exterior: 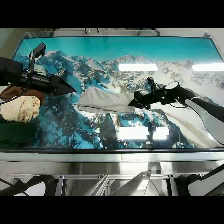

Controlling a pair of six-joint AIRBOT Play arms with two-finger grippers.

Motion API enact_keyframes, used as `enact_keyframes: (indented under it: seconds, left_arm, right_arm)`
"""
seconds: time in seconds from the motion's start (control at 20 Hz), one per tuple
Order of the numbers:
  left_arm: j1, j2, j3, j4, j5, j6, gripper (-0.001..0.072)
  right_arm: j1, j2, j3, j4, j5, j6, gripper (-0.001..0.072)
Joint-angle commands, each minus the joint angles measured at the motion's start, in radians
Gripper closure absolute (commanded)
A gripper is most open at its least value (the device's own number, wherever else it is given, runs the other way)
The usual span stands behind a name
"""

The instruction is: Fold the shirts.

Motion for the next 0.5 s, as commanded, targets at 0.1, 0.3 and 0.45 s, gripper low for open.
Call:
enact_keyframes:
  seconds: [0.1, 0.3, 0.45]
  left_arm:
    - [0.001, 0.023, 0.000, 0.007, 0.010, -0.003, 0.0692]
    - [0.001, 0.023, 0.000, 0.010, 0.010, -0.003, 0.0692]
    - [0.000, 0.023, 0.000, 0.009, 0.006, -0.003, 0.0692]
  right_arm:
    - [-0.174, 0.172, 0.007, -0.066, -0.029, 0.009, 0.0700]
    - [-0.572, 0.387, 0.006, -0.526, -0.058, 0.315, 0.0700]
    - [-0.862, 0.441, 0.005, -0.789, 0.090, 0.364, 0.0700]
